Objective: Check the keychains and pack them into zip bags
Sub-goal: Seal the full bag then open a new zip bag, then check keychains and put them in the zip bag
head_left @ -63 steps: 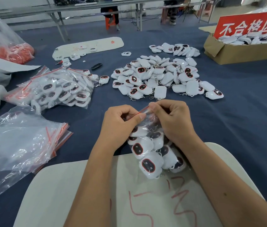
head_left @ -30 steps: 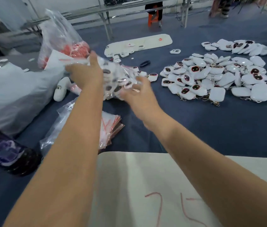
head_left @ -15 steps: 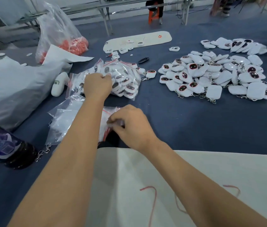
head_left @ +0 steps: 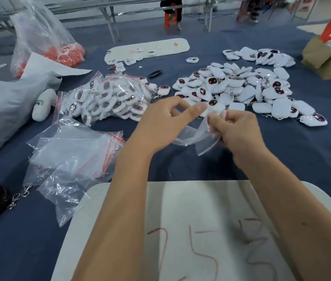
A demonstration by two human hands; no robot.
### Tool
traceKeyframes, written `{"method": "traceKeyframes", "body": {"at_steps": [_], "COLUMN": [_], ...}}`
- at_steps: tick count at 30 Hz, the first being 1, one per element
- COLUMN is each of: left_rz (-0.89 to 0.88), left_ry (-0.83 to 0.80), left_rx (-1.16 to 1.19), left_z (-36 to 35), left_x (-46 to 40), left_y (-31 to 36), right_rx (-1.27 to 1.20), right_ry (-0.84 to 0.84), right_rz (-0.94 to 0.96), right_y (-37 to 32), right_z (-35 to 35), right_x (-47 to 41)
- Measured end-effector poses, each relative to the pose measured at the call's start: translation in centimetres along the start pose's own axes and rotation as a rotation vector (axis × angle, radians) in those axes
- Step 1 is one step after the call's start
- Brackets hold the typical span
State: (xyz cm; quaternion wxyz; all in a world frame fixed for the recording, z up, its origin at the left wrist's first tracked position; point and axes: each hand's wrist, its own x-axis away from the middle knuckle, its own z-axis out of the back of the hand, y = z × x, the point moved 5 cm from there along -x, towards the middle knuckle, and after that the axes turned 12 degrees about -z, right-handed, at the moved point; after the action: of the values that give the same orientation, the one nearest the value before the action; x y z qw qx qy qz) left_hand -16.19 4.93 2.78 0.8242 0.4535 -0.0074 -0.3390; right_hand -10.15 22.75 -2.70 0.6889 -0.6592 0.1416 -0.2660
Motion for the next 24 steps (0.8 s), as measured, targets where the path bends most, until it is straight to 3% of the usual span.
{"method": "traceKeyframes", "body": {"at_steps": [6,8,12,16,24], "left_rz": [0.132,0.111,0.093,0.245,0.281], "left_ry": [-0.124,-0.149,0.075,0.352,0.526], "left_rx": [0.462,0.501,0.387,0.36,0.02], "left_z": [-2.8,-3.4,-3.2,-2.0,0.0], "left_x": [1.3,1.7,1.6,1.8,3.0], "left_y": [0.4,-0.1,-2.3,-4.9,-6.1], "right_rx": [0.007,-0.043,-0.165,-0.308,-0.074], "right_ry": [0.064,0.034,-0.026,-0.244,0.001], "right_rz": [-0.16,-0.159,-0.118,-0.03,0.014], "right_y": [2.2,2.6,2.6,1.9,2.0], "right_z": [3.4,3.6,4.0,3.5,4.4], "right_x": [-0.9,-0.9,-0.4,0.6,0.4]}}
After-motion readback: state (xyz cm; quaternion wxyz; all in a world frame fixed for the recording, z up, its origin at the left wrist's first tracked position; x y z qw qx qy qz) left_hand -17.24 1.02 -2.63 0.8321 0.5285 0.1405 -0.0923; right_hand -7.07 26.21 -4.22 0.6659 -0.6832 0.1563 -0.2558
